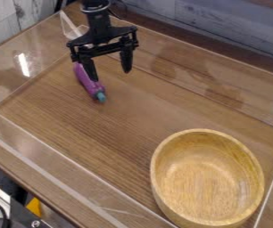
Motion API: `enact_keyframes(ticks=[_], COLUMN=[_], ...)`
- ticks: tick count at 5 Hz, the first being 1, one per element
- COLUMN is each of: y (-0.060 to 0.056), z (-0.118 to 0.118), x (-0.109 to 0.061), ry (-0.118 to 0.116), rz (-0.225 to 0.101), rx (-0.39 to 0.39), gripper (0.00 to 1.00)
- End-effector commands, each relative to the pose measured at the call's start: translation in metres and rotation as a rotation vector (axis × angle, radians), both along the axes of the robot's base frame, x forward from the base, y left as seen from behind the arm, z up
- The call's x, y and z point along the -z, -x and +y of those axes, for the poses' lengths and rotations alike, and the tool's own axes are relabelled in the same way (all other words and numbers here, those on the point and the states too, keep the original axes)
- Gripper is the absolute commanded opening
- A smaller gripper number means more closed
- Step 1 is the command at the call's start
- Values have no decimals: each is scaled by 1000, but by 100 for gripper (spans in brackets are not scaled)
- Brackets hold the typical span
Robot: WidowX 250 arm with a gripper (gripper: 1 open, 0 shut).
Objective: Put the purple eggplant in the brown bowl
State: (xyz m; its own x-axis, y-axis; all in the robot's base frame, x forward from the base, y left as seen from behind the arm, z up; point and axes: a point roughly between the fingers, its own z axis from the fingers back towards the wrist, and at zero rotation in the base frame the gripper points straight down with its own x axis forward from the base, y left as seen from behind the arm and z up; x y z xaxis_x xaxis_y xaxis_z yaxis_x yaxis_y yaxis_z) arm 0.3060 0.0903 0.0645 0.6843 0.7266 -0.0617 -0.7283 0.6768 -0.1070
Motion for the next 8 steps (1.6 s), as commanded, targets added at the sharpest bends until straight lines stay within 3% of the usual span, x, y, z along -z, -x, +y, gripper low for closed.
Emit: enact_keyframes(ticks=[1, 2, 5, 8], y=[-12, -12, -9, -6], z=[2, 2, 41, 64], x=[-24, -24, -4, 14], ry=[-36, -39, -79, -120], rz=[-82, -80, -86, -88], rx=[12, 13, -146, -244], gripper=[100, 100, 100, 100])
